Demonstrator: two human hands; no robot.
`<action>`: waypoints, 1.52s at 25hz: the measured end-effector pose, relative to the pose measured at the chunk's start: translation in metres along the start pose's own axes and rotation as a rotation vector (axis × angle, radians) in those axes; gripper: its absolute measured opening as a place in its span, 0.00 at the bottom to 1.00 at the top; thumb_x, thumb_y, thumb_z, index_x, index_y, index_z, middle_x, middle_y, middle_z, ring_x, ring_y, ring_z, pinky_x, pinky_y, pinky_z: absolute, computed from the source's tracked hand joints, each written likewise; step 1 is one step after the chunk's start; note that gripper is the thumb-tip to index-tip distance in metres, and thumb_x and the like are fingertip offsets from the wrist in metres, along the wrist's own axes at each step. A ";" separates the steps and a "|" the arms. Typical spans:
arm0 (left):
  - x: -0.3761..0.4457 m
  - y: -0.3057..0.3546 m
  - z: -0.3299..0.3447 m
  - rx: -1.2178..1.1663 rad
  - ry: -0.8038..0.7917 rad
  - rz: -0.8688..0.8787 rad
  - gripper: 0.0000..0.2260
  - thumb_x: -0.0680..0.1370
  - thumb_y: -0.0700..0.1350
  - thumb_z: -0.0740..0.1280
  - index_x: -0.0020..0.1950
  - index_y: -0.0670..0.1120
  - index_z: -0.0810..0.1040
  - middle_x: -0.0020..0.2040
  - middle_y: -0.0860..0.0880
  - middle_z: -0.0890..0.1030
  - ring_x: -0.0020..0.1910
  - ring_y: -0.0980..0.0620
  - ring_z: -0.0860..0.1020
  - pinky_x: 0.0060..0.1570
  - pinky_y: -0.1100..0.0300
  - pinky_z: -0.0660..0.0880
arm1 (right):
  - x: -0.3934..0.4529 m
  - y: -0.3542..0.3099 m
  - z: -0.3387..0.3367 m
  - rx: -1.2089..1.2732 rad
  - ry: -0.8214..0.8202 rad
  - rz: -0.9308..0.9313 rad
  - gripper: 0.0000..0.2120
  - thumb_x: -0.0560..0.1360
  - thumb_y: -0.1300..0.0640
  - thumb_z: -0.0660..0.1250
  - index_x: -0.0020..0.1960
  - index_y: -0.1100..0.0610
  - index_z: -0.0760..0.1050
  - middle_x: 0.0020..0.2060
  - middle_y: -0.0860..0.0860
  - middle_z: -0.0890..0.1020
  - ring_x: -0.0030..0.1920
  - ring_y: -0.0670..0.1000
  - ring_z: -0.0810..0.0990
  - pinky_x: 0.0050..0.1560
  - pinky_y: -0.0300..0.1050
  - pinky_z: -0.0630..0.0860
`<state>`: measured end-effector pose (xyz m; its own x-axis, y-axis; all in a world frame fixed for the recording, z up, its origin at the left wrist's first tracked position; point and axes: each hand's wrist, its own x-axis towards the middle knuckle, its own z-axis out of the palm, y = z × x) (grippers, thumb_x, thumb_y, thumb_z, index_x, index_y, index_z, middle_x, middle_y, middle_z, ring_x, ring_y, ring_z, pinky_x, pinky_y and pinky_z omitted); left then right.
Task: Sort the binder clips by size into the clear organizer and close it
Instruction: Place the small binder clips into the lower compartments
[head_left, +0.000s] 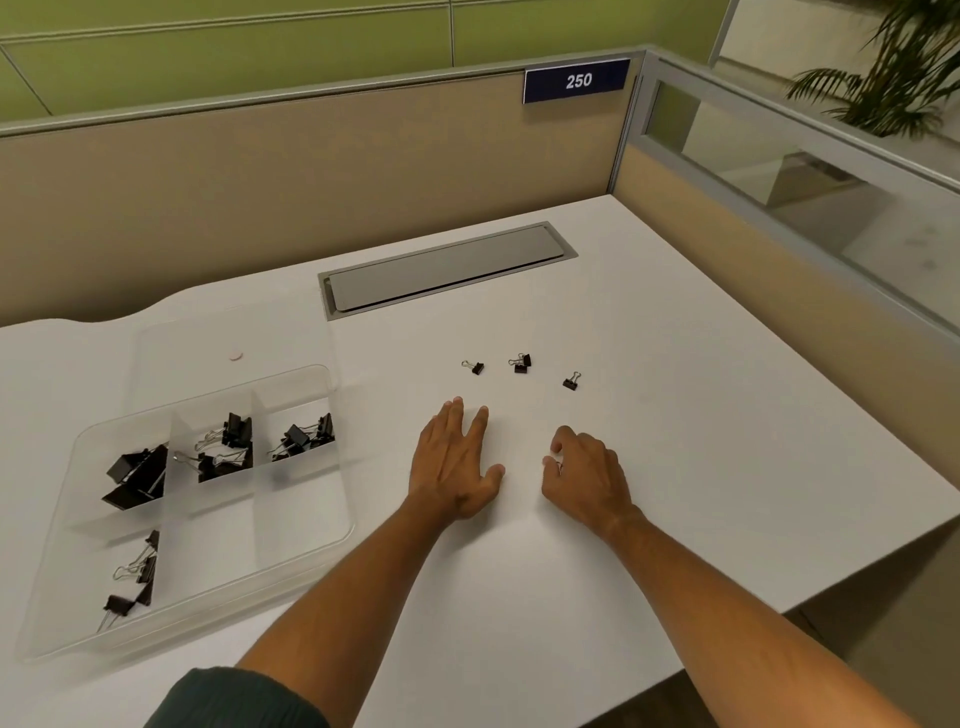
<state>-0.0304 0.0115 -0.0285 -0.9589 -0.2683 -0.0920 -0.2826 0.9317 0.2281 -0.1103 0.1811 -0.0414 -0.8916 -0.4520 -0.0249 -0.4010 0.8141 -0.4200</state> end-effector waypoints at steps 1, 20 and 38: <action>0.003 0.000 0.001 -0.003 -0.001 -0.009 0.35 0.77 0.60 0.57 0.80 0.50 0.47 0.79 0.41 0.46 0.78 0.44 0.45 0.76 0.51 0.46 | 0.003 0.002 -0.001 0.007 -0.009 -0.013 0.07 0.73 0.58 0.63 0.51 0.57 0.71 0.45 0.55 0.78 0.46 0.59 0.78 0.49 0.47 0.71; 0.012 -0.003 -0.001 -0.004 -0.009 -0.031 0.35 0.78 0.61 0.57 0.79 0.49 0.48 0.79 0.41 0.46 0.78 0.44 0.45 0.75 0.52 0.46 | 0.043 -0.001 -0.003 0.064 -0.113 -0.023 0.18 0.76 0.54 0.66 0.63 0.61 0.73 0.57 0.57 0.75 0.60 0.57 0.73 0.60 0.49 0.71; 0.115 -0.009 -0.024 0.063 -0.074 0.025 0.30 0.78 0.37 0.59 0.78 0.44 0.51 0.79 0.45 0.52 0.74 0.45 0.58 0.69 0.51 0.66 | 0.075 0.003 -0.020 0.441 0.122 0.053 0.06 0.71 0.66 0.67 0.41 0.56 0.76 0.40 0.50 0.81 0.36 0.48 0.79 0.41 0.40 0.73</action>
<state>-0.1384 -0.0339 -0.0182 -0.9605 -0.2283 -0.1594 -0.2545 0.9519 0.1704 -0.1823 0.1569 -0.0266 -0.9373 -0.3463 0.0387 -0.2497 0.5902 -0.7677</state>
